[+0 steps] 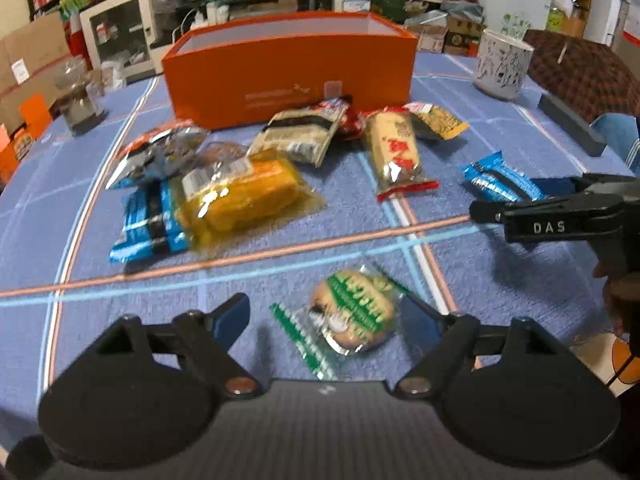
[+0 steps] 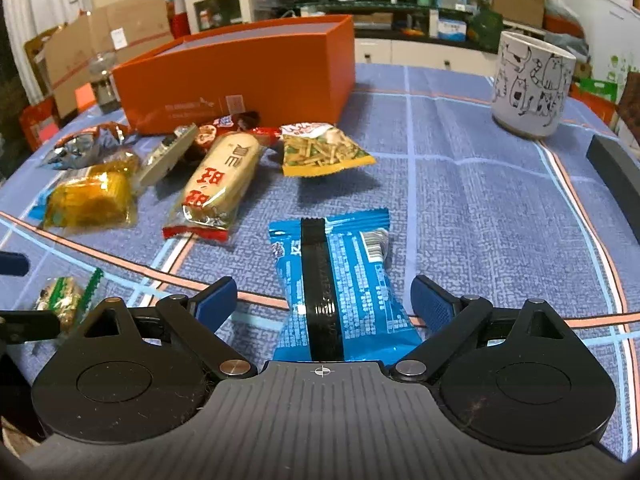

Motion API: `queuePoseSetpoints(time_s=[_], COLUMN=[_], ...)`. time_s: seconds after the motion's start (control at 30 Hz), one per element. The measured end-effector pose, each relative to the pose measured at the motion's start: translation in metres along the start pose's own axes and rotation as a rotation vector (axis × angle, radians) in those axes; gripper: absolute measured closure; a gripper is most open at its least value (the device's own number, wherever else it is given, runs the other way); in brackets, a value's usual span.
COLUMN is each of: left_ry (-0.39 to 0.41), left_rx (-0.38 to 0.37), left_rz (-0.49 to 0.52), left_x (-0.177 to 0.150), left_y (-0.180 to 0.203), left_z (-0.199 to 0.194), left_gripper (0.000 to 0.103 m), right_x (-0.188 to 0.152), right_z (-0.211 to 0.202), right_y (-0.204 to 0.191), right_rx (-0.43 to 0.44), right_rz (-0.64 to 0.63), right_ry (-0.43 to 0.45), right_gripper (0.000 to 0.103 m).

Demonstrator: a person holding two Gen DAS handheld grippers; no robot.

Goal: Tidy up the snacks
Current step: 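Grasp the green-labelled packet with the left tool while the right grasps the blue bar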

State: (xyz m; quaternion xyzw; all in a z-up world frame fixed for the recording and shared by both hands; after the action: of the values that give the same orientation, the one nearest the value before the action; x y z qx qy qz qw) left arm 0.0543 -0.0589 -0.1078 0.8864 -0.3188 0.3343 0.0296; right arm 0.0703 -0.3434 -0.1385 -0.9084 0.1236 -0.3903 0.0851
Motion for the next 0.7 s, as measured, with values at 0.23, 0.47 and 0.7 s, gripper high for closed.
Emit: queuePoseSetpoints(time_s=[0.23, 0.47, 0.7], left_ry=[-0.044, -0.048, -0.016], left_rx=[-0.010, 0.016, -0.009], left_rz=[-0.013, -0.053, -0.020], left_x=[-0.004, 0.005, 0.016], left_y=[0.010, 0.003, -0.001], left_z=[0.019, 0.031, 0.032], left_gripper=[0.020, 0.020, 0.055], right_x=[-0.004, 0.002, 0.003], right_z=[-0.001, 0.003, -0.001], right_y=[-0.012, -0.004, -0.013], right_rx=[-0.004, -0.022, -0.009], right_rz=[-0.043, -0.016, -0.064], right_ry=[-0.011, -0.002, 0.015], right_gripper=[0.017, 0.015, 0.069])
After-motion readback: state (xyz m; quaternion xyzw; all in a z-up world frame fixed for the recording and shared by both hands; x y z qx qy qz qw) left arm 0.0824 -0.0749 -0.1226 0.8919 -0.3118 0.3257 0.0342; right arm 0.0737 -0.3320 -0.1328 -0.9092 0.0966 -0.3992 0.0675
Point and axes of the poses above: each gripper's, at about its wrist camera, not at the fingertips, and z roughly the way its jaws point, y to its right, x to its top, the point moved 7 cm from there along z, roughly the way its jaws point, and after that the axes turned 14 degrees about z, right-handed, at the moved point
